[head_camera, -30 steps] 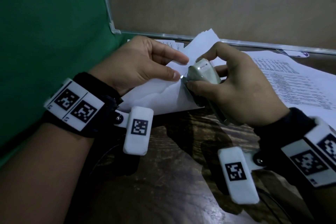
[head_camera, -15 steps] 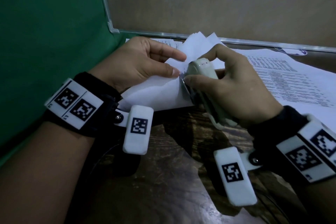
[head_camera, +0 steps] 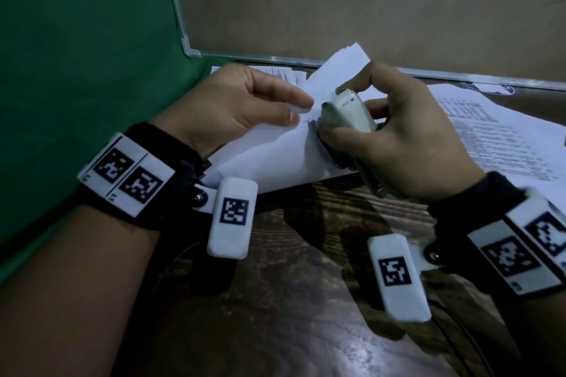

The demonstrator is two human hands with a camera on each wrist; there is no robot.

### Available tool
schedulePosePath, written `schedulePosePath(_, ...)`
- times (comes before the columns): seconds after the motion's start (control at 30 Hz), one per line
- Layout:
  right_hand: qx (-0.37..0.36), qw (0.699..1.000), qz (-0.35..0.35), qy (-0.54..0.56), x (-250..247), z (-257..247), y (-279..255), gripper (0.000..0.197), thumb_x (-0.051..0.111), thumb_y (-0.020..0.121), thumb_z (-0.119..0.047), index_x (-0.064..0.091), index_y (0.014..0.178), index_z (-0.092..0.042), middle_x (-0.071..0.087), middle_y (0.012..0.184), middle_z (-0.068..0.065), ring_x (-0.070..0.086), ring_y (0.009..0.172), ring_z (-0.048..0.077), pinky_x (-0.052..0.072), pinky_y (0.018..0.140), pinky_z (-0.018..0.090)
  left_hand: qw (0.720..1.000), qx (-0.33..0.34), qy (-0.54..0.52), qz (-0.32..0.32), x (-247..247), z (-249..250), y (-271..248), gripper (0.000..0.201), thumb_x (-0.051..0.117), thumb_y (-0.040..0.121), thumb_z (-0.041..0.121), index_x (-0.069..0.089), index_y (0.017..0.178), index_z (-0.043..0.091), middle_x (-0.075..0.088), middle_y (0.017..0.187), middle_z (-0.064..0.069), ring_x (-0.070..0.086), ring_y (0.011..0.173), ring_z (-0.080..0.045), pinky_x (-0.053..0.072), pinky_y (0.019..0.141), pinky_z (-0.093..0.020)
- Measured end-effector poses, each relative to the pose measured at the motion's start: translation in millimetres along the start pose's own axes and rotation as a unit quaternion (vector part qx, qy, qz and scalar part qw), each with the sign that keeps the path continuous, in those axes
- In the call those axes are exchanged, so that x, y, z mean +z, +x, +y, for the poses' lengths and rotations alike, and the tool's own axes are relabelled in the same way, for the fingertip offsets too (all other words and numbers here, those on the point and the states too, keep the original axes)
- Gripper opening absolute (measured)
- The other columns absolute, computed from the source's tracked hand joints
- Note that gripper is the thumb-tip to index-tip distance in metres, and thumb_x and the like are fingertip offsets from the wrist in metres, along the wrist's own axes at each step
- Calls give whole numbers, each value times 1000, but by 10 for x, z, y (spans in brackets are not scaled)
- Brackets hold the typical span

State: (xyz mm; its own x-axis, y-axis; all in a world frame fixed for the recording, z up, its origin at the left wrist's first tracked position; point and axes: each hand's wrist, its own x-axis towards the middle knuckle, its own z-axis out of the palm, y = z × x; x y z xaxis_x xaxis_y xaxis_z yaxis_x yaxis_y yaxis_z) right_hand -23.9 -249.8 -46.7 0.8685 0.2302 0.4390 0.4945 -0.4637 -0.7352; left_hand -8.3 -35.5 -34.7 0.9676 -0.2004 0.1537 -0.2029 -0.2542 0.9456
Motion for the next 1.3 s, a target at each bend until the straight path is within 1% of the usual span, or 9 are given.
schedulePosePath(0.27,-3,999,-1,-42,16,-37,-8,32,86,78,-30,58,92,-26,73,80,5,73,71,21,57,51,45,999,9,-31,-5,31,-23,-19,30,81,66,2,80,94,12,74,89,-15,68,77,-15,59,73,-21)
schedulePosePath(0.4,-1,998,-7,-64,1,-61,-18,30,85,76,-32,61,93,-25,73,72,3,71,67,19,56,53,43,1000,17,-25,-7,38,-37,-5,27,79,71,-5,79,93,11,76,79,-3,69,72,-8,59,72,-17)
schedulePosePath(0.6,-11,999,2,-52,12,-43,-17,32,86,77,-30,59,93,-23,72,67,6,69,61,24,56,54,46,999,8,-45,-12,43,-34,-6,33,81,60,8,81,92,14,74,88,-12,66,84,-16,58,78,-20)
schedulePosePath(0.77,-27,997,4,-66,-6,-15,-9,32,87,77,-26,60,94,-26,69,69,3,63,56,16,49,50,32,999,-9,-51,-12,72,-3,-22,32,81,58,9,82,90,14,72,103,-27,67,88,-25,59,82,-26)
schedulePosePath(0.9,-53,996,8,-71,6,3,2,34,87,74,-26,62,98,-26,66,72,2,63,64,20,54,59,41,998,-34,-56,-17,52,-12,-3,28,78,66,0,79,92,11,78,80,-3,72,74,-10,60,74,-19)
schedulePosePath(0.97,-79,994,12,-70,20,-8,-1,35,86,73,-25,63,100,-24,63,72,1,60,65,22,53,61,45,997,-45,-52,-19,41,-6,-1,29,77,68,-1,78,93,11,78,77,1,72,72,-7,59,73,-18)
schedulePosePath(1.1,-131,988,12,-79,8,-17,-14,39,87,70,-17,65,103,-19,63,72,4,59,68,25,47,59,42,993,-74,-91,-16,30,11,3,30,76,58,4,79,87,11,77,77,-5,73,69,-13,61,69,-22)
schedulePosePath(1.23,-163,986,14,-8,38,-104,-49,40,91,71,-13,65,100,-24,66,79,10,63,72,30,50,59,42,994,-74,-71,28,21,-46,38,24,71,79,-12,79,93,6,77,94,-17,72,86,-20,61,83,-25)
schedulePosePath(1.3,-169,985,41,18,53,-106,-43,40,91,73,-12,65,101,-23,67,80,14,62,69,29,50,56,41,994,-71,-82,23,-20,-25,16,27,69,82,-12,77,103,2,77,97,-20,73,83,-19,61,80,-25)
